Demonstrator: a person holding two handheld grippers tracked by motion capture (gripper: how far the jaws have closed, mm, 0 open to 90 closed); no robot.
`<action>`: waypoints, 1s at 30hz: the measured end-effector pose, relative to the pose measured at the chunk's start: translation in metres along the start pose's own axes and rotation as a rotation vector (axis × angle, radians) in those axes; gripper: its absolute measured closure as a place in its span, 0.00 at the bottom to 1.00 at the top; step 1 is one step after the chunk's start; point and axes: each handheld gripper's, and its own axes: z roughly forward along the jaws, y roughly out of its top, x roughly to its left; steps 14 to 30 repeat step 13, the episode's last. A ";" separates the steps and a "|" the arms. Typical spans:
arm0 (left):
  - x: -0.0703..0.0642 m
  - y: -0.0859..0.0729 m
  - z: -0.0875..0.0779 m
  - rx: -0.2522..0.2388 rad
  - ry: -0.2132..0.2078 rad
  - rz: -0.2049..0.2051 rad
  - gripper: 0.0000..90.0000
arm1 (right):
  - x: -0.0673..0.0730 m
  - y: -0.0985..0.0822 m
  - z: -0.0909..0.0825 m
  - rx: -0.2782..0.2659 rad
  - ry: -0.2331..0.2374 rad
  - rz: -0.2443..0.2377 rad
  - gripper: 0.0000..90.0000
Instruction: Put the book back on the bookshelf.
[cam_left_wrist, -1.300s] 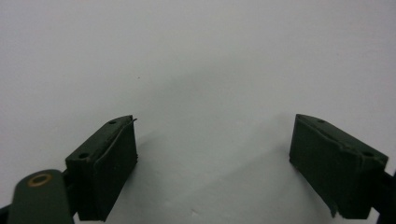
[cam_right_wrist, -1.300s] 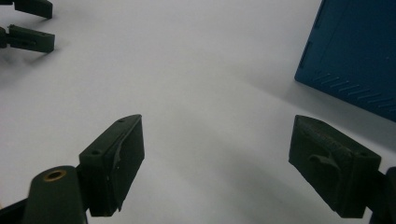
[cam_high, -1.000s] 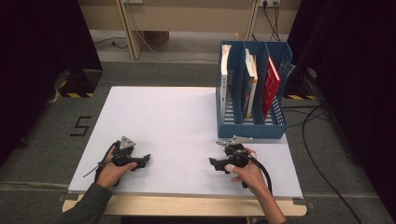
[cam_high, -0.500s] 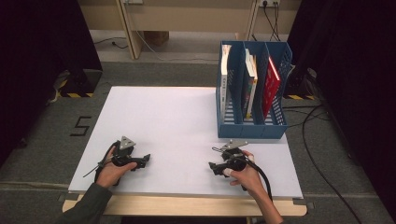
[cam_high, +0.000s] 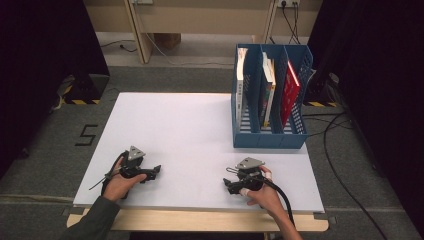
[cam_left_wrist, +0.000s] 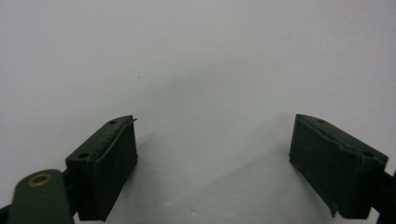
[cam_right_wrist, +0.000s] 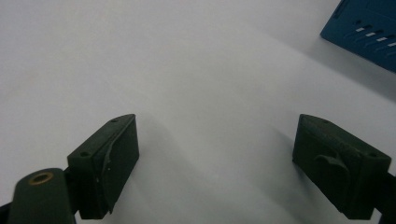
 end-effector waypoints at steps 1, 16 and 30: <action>0.000 0.000 0.000 0.000 0.000 0.000 0.16 | 0.000 0.000 0.000 -0.001 0.000 0.001 0.17; 0.000 0.000 0.000 0.000 0.000 0.000 0.16 | 0.000 0.000 0.000 -0.002 0.002 -0.002 0.17; 0.000 0.000 0.000 0.000 0.000 0.000 0.16 | 0.000 0.000 0.000 -0.002 0.002 -0.002 0.17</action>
